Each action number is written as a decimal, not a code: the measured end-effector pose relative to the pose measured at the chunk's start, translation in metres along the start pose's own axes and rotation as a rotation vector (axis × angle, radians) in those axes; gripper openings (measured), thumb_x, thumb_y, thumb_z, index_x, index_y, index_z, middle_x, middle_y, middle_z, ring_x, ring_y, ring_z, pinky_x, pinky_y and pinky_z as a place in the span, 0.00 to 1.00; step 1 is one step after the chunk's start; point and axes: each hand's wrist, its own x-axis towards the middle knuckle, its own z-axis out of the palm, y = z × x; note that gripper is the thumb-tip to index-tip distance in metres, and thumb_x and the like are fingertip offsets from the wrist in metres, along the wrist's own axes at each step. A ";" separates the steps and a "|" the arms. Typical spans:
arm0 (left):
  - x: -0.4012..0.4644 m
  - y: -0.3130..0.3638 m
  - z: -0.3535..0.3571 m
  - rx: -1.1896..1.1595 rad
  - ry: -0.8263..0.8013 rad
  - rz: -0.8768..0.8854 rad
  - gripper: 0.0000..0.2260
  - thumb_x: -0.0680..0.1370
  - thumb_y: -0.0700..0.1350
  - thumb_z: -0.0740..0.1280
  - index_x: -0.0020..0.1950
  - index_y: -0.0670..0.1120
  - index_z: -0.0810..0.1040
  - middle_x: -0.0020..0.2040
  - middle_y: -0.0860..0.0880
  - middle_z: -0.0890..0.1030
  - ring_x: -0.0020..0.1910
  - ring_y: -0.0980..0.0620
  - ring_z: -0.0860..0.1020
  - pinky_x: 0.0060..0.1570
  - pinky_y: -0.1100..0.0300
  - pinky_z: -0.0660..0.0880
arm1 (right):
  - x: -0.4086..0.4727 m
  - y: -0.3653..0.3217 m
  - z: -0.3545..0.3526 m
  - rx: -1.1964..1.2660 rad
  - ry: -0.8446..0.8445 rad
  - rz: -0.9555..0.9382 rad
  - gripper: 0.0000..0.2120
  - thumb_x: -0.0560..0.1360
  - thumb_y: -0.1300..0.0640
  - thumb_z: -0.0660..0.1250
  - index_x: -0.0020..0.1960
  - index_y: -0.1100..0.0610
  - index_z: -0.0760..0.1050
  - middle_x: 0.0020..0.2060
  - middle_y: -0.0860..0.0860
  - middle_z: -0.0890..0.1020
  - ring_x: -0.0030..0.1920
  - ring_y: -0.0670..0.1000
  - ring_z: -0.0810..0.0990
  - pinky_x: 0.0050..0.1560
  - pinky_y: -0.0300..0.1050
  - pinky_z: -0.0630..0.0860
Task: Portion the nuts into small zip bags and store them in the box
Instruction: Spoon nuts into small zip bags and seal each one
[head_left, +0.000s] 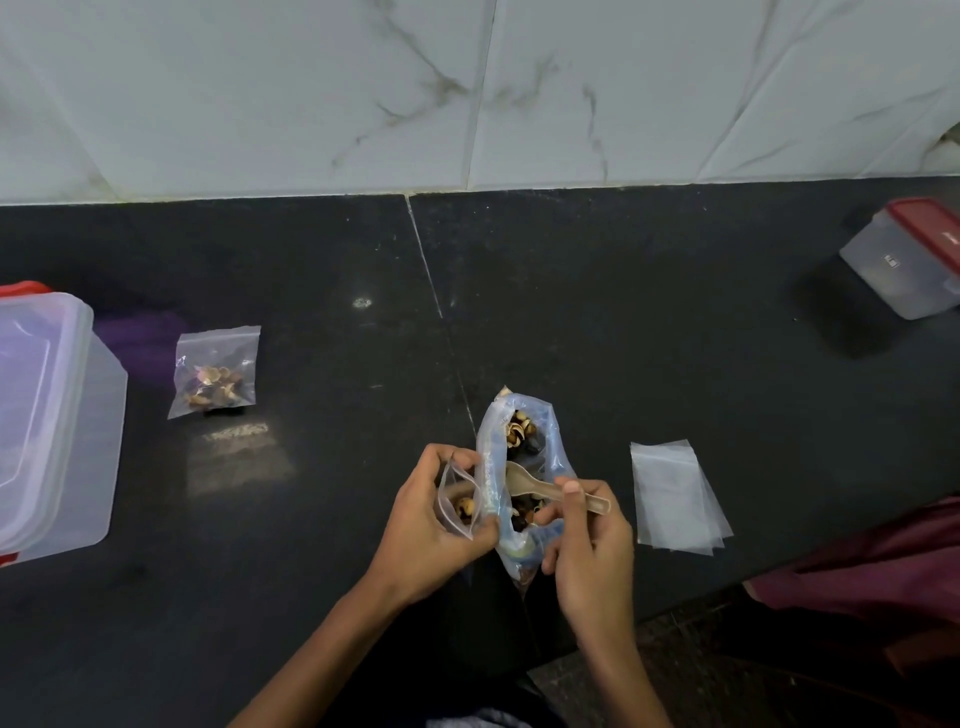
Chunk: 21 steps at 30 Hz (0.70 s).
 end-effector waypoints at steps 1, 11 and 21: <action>0.000 0.001 0.000 -0.013 -0.011 -0.007 0.22 0.68 0.28 0.71 0.51 0.50 0.70 0.51 0.56 0.78 0.47 0.52 0.83 0.40 0.63 0.77 | 0.000 -0.002 0.000 0.024 -0.002 0.042 0.10 0.81 0.54 0.57 0.45 0.55 0.74 0.30 0.52 0.79 0.22 0.43 0.72 0.25 0.35 0.70; -0.001 0.000 -0.005 -0.041 -0.005 -0.019 0.21 0.67 0.37 0.75 0.50 0.57 0.72 0.54 0.54 0.79 0.47 0.48 0.83 0.43 0.54 0.81 | 0.008 -0.001 -0.009 0.610 0.067 0.630 0.09 0.80 0.56 0.59 0.50 0.60 0.75 0.33 0.51 0.80 0.19 0.42 0.67 0.14 0.33 0.57; -0.001 -0.002 -0.006 -0.005 0.011 -0.048 0.22 0.66 0.40 0.78 0.54 0.47 0.71 0.55 0.52 0.80 0.49 0.47 0.83 0.46 0.49 0.81 | -0.005 0.007 -0.017 -0.025 0.049 0.030 0.11 0.78 0.47 0.56 0.49 0.50 0.75 0.35 0.47 0.82 0.25 0.43 0.74 0.24 0.33 0.68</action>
